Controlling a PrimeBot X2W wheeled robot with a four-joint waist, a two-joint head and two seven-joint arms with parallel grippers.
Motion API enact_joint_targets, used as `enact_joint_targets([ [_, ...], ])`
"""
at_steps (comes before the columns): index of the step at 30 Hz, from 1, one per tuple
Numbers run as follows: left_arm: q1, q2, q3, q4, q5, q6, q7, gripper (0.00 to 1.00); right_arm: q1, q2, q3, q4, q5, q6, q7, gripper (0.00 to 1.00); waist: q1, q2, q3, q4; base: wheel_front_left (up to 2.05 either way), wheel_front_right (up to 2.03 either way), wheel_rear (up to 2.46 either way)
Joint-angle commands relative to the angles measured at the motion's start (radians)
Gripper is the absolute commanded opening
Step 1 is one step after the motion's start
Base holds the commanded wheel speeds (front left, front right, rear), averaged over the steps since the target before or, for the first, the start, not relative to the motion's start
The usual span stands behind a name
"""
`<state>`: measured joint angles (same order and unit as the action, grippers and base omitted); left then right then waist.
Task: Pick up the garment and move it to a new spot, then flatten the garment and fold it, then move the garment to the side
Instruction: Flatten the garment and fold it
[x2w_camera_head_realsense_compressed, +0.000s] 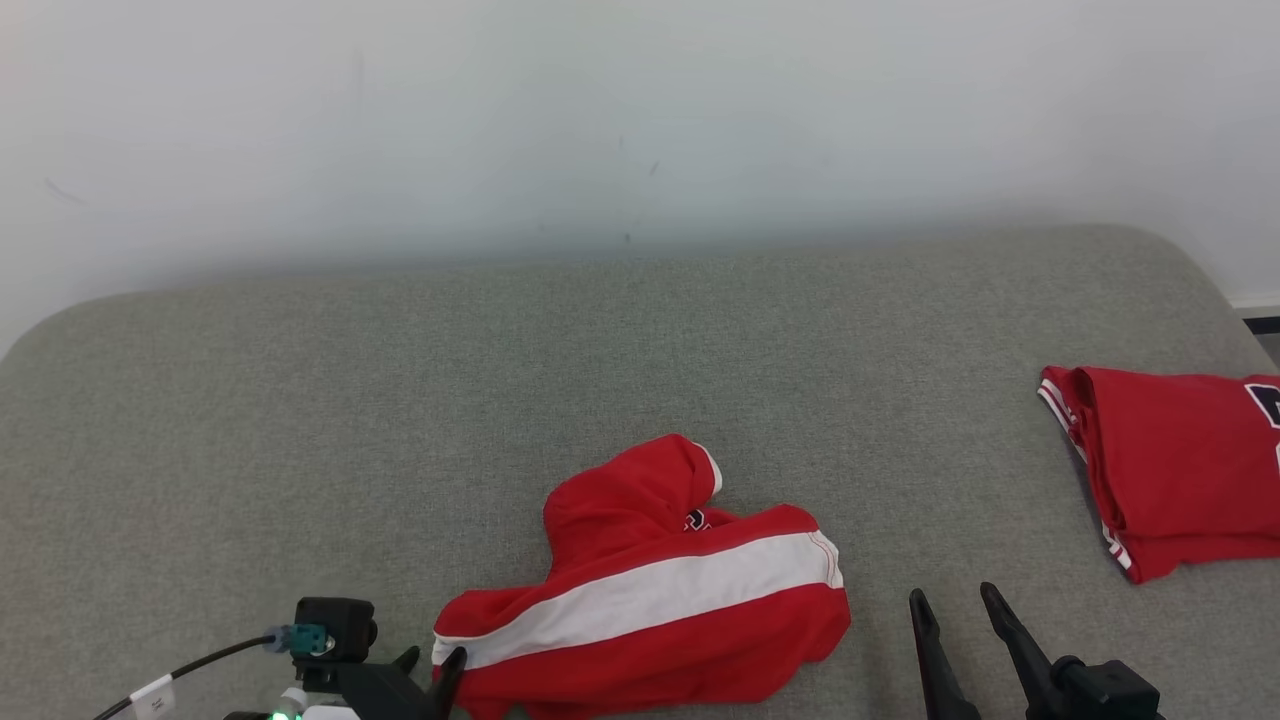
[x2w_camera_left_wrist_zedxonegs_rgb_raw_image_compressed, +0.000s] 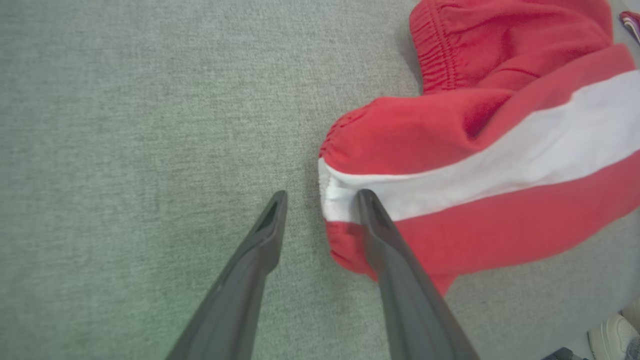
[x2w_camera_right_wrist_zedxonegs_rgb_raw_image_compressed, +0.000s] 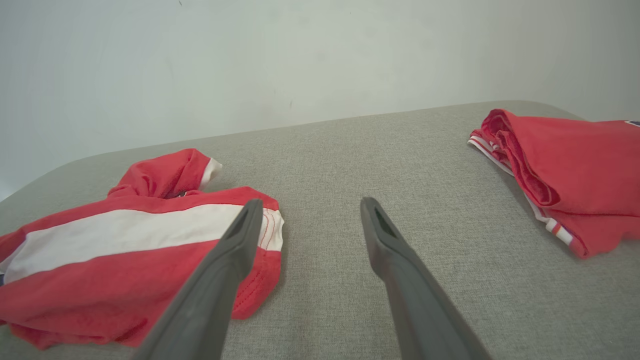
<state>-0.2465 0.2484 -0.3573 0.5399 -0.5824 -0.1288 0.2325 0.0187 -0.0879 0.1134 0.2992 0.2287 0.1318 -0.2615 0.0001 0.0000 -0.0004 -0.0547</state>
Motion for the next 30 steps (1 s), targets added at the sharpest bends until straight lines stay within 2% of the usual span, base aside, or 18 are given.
enact_joint_targets([
  [1, -0.012, -0.003, -0.003, -0.004, -0.004, 0.003, 0.008, 0.72, -0.01, -0.005, 0.002, 0.0, 0.004, -0.003, -0.005, 1.0, -0.0001, 0.0, 0.0, 0.0, 0.0, 0.0, 0.0],
  [5, -0.026, 0.0, -0.015, 0.0, -0.004, 0.004, 0.042, 0.4, -0.012, -0.008, 0.008, 0.002, 0.006, -0.003, -0.005, 1.0, -0.0001, 0.0, 0.002, -0.004, 0.0, 0.0, 0.0],
  [10, -0.048, 0.01, -0.029, -0.006, -0.009, 0.003, 0.078, 0.27, -0.017, -0.011, 0.01, 0.004, 0.005, -0.003, -0.005, 1.0, -0.0001, 0.0, 0.005, -0.011, 0.0, 0.0, 0.0],
  [13, -0.052, 0.015, -0.037, -0.015, -0.013, 0.002, 0.087, 0.0, -0.015, -0.012, 0.009, 0.005, 0.007, -0.003, -0.005, 1.0, -0.0001, 0.0, 0.006, -0.013, 0.0, 0.0, 0.0],
  [20, -0.018, 0.02, -0.049, -0.067, 0.014, 0.021, 0.041, 0.0, -0.054, -0.028, 0.034, 0.016, 0.012, -0.003, 0.03, 1.0, -0.0001, 0.0, 0.029, -0.007, 0.0, 0.0, 0.0],
  [23, 0.01, 0.013, -0.052, -0.114, 0.035, 0.052, -0.013, 0.0, -0.108, -0.061, 0.059, 0.037, 0.04, -0.003, 0.136, 1.0, -0.0001, 0.0, 0.052, 0.011, 0.0, 0.0, 0.0],
  [30, 0.049, -0.004, -0.075, -0.165, 0.061, 0.076, -0.061, 0.0, -0.195, -0.128, 0.086, 0.055, 0.093, -0.003, 0.321, 1.0, -0.0001, 0.0, 0.075, 0.056, 0.0, 0.0, 0.0],
])
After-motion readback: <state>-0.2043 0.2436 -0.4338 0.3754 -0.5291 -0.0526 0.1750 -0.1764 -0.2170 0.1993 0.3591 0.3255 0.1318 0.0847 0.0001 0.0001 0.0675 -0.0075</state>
